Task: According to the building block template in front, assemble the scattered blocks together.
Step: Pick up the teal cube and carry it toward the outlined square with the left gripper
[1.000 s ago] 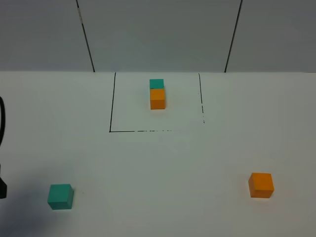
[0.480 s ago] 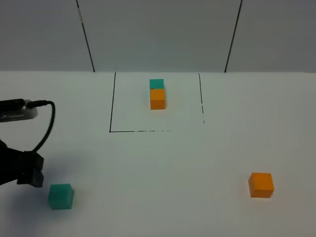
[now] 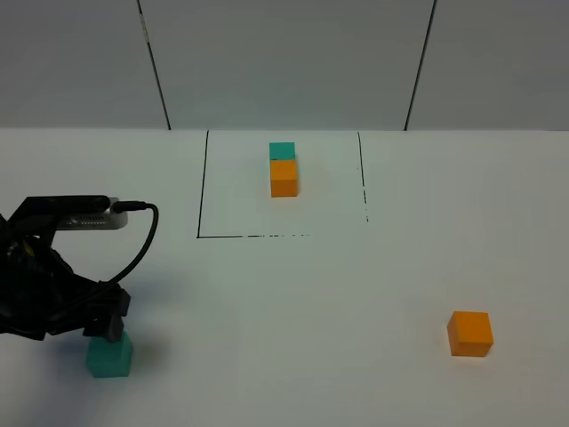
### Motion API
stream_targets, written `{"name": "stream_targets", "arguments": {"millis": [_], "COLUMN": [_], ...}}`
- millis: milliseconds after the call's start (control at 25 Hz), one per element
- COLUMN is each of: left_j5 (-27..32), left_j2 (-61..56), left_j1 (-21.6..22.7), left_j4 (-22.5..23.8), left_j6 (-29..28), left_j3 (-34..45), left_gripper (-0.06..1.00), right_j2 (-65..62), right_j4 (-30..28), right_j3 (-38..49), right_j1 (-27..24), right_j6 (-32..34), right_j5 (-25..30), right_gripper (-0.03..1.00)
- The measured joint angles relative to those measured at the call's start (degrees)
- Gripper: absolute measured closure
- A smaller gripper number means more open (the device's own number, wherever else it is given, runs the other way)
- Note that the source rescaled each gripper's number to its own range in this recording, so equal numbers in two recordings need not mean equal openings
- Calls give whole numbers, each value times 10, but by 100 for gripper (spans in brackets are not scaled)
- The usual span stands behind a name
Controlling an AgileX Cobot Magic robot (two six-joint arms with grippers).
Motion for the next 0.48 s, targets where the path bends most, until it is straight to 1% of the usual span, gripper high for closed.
{"name": "stream_targets", "arguments": {"millis": [120,280,480], "left_j5": [-12,-9,-3], "left_j2": [14,38,64], "left_j1": [-13,-14,-14], "left_j4": [0,15,19], "left_j6": [-26,-69,-77], "left_j3": [0,0,0], "left_gripper": [27,27,26], "right_j2": [0,0,0], "right_j4": [0,0,0], "right_j3": [0,0,0], "right_j1": [0,0,0], "right_j6": [0,0,0], "right_j5": [0,0,0], "right_gripper": [21,21,21]}}
